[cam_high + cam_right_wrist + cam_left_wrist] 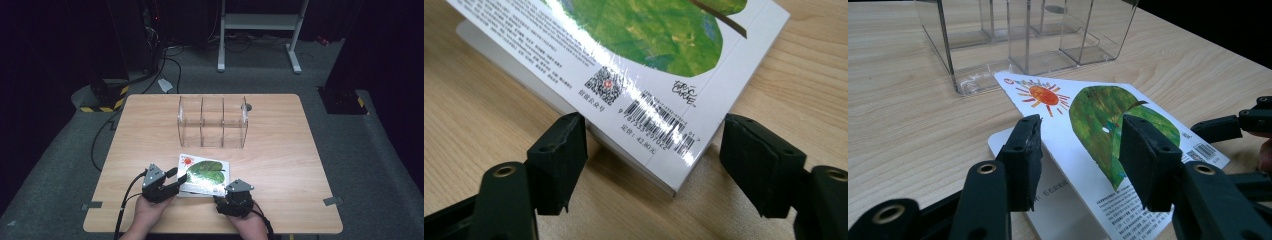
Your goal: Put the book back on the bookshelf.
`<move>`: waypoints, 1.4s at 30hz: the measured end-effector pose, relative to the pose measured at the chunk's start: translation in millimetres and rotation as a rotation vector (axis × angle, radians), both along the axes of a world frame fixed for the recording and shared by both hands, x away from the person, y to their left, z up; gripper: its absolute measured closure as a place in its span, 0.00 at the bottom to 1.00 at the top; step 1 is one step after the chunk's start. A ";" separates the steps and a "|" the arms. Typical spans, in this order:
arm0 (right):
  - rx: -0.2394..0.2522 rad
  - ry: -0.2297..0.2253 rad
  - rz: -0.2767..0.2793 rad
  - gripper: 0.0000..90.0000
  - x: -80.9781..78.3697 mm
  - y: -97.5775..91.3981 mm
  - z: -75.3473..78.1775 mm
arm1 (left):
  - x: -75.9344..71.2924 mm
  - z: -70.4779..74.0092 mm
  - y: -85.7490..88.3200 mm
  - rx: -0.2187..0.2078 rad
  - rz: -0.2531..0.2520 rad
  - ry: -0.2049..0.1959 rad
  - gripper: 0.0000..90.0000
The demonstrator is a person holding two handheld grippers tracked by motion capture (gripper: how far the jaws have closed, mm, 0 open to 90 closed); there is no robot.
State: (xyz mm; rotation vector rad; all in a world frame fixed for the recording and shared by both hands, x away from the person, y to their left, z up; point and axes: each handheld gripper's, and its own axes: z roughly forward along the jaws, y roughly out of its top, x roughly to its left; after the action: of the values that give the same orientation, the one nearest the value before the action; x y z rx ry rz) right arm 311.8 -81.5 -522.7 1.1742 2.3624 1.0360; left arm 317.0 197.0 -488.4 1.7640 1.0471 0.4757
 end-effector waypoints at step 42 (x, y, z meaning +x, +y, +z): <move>0.145 -0.012 -0.027 0.42 2.4 -26.8 7.1 | 13.7 -17.2 2.4 0.060 -0.162 0.071 0.69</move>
State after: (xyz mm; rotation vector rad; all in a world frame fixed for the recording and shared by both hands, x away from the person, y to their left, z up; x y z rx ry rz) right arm 314.3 -108.3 -515.6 1.2426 2.2886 1.2190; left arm 330.7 199.4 -505.5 1.9139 0.9377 0.3484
